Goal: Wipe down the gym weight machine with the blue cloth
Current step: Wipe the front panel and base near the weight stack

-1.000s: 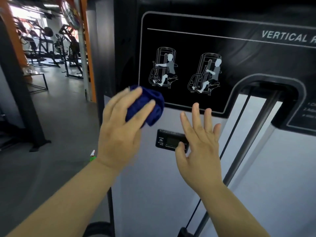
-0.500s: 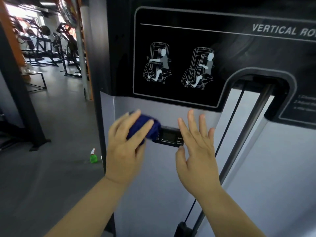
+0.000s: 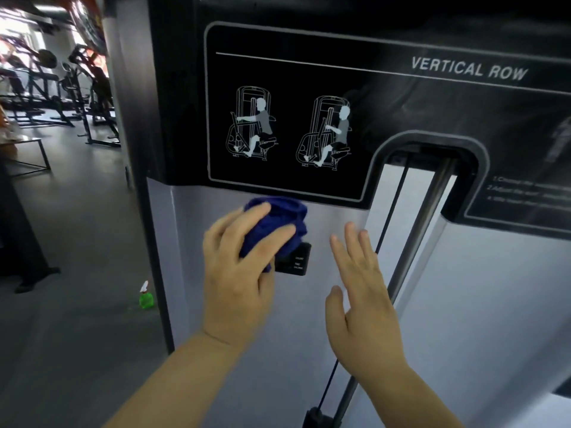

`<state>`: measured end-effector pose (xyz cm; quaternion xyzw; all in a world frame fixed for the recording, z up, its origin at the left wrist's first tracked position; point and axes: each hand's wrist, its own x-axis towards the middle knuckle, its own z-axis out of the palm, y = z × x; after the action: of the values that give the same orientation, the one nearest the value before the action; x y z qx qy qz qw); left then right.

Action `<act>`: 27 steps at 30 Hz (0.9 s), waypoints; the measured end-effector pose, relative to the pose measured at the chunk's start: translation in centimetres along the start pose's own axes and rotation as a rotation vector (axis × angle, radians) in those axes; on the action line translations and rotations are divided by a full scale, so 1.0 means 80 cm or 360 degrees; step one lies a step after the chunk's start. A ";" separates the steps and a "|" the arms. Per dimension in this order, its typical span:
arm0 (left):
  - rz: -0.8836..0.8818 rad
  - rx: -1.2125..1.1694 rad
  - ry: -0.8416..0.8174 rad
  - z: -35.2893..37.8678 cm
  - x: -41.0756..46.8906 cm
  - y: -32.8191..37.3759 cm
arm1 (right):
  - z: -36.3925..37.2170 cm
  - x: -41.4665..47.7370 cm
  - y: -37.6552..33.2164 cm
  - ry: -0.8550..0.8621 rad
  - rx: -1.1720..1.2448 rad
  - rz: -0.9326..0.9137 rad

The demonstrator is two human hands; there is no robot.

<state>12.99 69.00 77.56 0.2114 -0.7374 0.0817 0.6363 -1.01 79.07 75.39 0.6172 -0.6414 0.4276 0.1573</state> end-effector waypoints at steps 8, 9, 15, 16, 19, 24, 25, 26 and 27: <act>0.0320 0.0234 -0.0306 0.043 -0.050 -0.011 | -0.003 -0.013 -0.006 -0.0082 0.0211 0.0196; 0.0377 0.0246 -0.0350 0.041 -0.068 -0.015 | -0.004 -0.014 -0.003 -0.0093 0.0202 0.0201; 0.0377 0.0058 -0.0163 0.022 0.005 0.006 | -0.012 -0.015 0.001 -0.0150 0.0206 0.0269; 0.0364 0.0048 -0.0129 0.025 0.027 0.012 | -0.012 -0.015 0.000 -0.0130 0.0205 0.0260; 0.0381 0.0050 -0.0164 0.045 0.050 0.020 | -0.012 -0.014 -0.001 -0.0074 0.0239 0.0277; 0.0637 0.0206 -0.0403 0.065 -0.050 -0.001 | -0.023 -0.019 0.011 -0.0029 0.0237 0.0361; 0.0702 0.0234 -0.0480 0.065 -0.071 -0.008 | -0.023 -0.019 0.014 -0.0037 0.0211 0.0372; 0.0765 0.0256 -0.0553 0.063 -0.087 -0.014 | -0.023 -0.019 0.015 -0.0045 0.0192 0.0370; 0.0820 0.0258 -0.0605 0.059 -0.097 -0.020 | -0.023 -0.018 0.015 -0.0036 0.0174 0.0336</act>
<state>10.20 67.37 68.96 0.0792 -0.8632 0.2575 0.4269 -2.42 81.19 75.01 0.5588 -0.6803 0.4690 0.0702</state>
